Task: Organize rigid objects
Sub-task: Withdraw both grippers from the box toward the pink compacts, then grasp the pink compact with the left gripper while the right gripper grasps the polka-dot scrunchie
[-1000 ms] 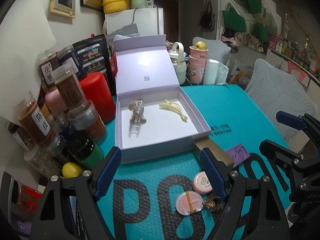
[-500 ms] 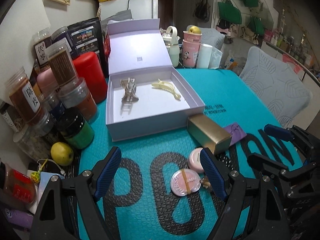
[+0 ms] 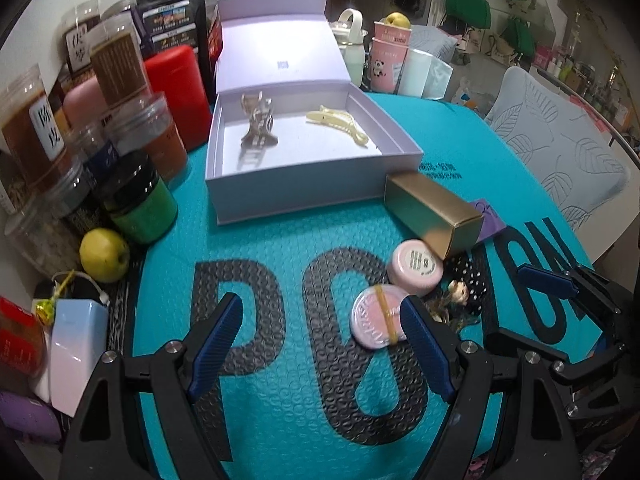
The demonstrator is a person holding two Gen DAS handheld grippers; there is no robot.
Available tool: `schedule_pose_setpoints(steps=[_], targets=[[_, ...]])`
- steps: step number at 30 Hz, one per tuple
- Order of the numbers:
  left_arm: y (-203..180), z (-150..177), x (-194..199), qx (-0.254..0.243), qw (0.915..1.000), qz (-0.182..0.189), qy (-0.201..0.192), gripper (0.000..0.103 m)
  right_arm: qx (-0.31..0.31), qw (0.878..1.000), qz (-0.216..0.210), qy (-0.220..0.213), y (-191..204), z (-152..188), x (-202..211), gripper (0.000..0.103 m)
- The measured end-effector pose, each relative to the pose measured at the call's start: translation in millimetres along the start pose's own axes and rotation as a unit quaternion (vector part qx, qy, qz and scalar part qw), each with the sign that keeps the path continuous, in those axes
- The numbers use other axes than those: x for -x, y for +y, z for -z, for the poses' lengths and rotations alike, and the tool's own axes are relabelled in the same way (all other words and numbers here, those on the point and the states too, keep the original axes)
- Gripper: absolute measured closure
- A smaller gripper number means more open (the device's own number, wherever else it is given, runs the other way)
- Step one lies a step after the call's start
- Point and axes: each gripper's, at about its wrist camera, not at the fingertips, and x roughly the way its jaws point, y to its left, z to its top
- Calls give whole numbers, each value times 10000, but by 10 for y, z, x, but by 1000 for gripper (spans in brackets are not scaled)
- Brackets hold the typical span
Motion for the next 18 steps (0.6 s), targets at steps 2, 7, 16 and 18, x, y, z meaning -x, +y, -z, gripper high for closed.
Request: schedule_pose_setpoints(steps=[2,7,16,18], targets=[[27,37,-23,51,10000,58,56,22,-1,10000,-49,69,13,29,-29,23],[56,119,-93,68,9997,121,181,22,15,9993,-118,340,44,106,-129,29],[105,171,-174,214,9985,413,287,22,-256,9976,-128,629,-62,126,-327,29],[91,160,-186,192,9985,436,281,22,-287,9975,-107,642,-83,111,-335,29]])
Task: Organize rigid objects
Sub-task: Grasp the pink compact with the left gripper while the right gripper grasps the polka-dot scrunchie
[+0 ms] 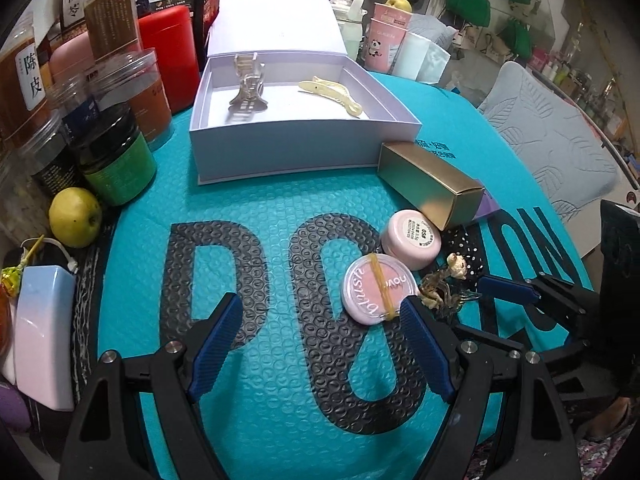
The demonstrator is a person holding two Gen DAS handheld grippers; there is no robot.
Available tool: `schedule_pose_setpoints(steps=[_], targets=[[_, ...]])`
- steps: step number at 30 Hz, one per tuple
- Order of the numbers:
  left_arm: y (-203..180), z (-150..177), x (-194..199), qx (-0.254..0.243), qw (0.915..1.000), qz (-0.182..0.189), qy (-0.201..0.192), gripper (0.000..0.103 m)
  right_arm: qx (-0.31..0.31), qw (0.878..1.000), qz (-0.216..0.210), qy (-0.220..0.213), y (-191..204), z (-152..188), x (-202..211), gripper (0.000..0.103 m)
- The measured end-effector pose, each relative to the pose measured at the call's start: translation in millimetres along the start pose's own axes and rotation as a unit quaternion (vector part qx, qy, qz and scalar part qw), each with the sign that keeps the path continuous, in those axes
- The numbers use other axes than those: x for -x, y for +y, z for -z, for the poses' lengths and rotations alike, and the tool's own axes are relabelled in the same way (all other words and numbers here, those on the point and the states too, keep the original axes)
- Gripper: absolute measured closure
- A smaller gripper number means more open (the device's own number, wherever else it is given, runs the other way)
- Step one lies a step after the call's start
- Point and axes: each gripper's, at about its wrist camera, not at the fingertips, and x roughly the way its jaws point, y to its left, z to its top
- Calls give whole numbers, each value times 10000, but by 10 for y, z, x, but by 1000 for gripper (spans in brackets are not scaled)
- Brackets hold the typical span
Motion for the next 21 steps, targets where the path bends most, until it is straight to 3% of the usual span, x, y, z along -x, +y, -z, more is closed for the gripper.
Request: schedule_pose_setpoints(steps=[5,11,15,18,21], targets=[[-68,-22,-69,-92,9999,17,54,22,-182,9995,126,-229,-136,-53,51,29],[-141,-31,-186,-171,9997,88,169,22,-387,9983,298,-317,-312,-114,21,42],[-175,-23,-243,-181,9991,275,275,22,-424,9987,134,-234,-341,-183,-40,48],[-176,-11,-270,-201,9990,248,296,22,-427,9988,46,-232,-348,-233,-51,55],[-194,-4,-313,-197,9990,236,327,22,-497,9983,27,-309,-380,-253,-19,56]])
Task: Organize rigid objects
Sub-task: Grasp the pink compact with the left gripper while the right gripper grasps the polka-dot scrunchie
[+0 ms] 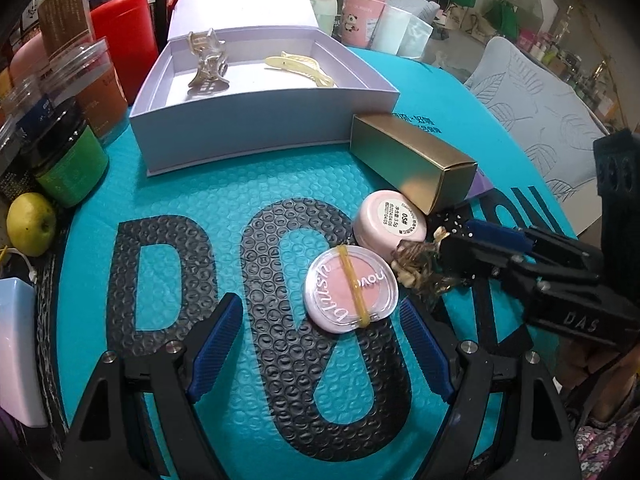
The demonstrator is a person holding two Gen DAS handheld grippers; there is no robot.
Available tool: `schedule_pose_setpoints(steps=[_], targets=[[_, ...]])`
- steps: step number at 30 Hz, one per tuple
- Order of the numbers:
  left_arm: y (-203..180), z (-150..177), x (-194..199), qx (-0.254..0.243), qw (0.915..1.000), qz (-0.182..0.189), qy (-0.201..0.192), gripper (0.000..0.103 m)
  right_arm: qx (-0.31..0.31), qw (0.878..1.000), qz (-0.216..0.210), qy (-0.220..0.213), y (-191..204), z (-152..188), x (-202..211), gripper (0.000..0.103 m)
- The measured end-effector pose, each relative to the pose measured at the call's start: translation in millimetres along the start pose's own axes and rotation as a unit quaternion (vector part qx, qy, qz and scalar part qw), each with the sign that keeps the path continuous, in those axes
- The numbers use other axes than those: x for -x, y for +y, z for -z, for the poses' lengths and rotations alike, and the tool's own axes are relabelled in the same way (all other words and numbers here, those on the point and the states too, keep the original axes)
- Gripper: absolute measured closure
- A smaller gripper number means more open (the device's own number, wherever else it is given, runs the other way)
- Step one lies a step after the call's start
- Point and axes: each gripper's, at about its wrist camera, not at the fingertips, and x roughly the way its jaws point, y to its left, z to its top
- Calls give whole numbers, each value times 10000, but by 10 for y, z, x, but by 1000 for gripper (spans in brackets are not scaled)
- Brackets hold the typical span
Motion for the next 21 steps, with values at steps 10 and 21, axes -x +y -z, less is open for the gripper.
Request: schedule_pose_setpoints(steps=[10,21], targets=[[-123,-16,-146,-137,9999,-8,7,23,-77,9999,52,-146,-93,-10,157,56],[-221,-37,-169,-378,9989,-267,-48,47,-122,9994,296,130,-191,-35,-16,56]])
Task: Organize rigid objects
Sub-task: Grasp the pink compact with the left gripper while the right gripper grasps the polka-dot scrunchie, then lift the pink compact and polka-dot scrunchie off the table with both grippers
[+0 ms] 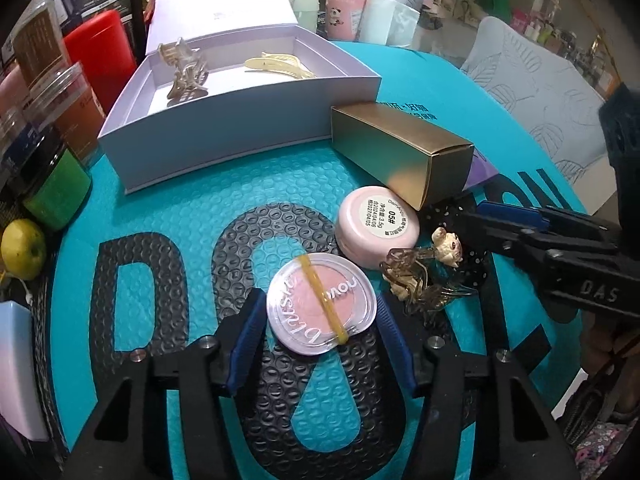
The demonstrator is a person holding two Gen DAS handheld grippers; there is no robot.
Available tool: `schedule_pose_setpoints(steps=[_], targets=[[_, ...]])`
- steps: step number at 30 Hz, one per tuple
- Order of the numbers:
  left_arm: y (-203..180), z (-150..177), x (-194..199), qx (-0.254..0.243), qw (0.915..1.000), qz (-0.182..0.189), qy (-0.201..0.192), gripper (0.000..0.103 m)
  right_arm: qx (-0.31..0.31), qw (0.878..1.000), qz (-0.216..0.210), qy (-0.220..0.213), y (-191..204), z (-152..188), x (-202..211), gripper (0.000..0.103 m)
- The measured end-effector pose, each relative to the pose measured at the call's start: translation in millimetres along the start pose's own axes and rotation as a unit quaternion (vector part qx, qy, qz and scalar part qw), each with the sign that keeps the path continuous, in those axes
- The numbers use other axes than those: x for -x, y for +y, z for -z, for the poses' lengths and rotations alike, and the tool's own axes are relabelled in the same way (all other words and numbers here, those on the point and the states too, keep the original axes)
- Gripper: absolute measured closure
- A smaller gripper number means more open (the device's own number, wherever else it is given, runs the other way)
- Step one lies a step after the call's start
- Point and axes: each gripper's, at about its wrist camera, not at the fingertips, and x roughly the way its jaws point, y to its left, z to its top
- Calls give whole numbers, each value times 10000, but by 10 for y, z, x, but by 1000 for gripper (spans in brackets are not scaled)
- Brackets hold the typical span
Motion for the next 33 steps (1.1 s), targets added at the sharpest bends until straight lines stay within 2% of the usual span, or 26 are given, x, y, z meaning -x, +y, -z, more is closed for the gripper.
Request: schedule_pose_setpoints(steps=[4,5,6,7,10,17,25,29,32,33], targets=[[86,-7,18,154,9999,69,27,47,118,9998,24,134,57,-32,-78,58],[106,-2,18,191,9998,47,21,47,181,9997,67,139,76,-35,-88,61],[139,6,25,248,9997,25,12,47,233,9996,71,171,96,-39,-110,74],[180,9,32,319,9995,10,7,47,234,9995,35,197,104,-37,-129,83],[266,26,56,475,9989,-49,-25,47,352,9991,126,213,153,-35,-137,86],[335,82,106,590,9982,-37,-82,47,372,9988,108,298,133,66,-50,86],[220,159,135,462,9988,125,-83,47,486,9976,291,385,154,302,153,86],[167,203,128,388,9991,167,-57,47,590,9968,466,283,170,387,213,85],[164,207,105,347,9993,131,-49,47,758,9952,590,204,218,406,190,76],[152,208,95,304,9995,105,-35,47,829,9942,664,184,244,407,178,66]])
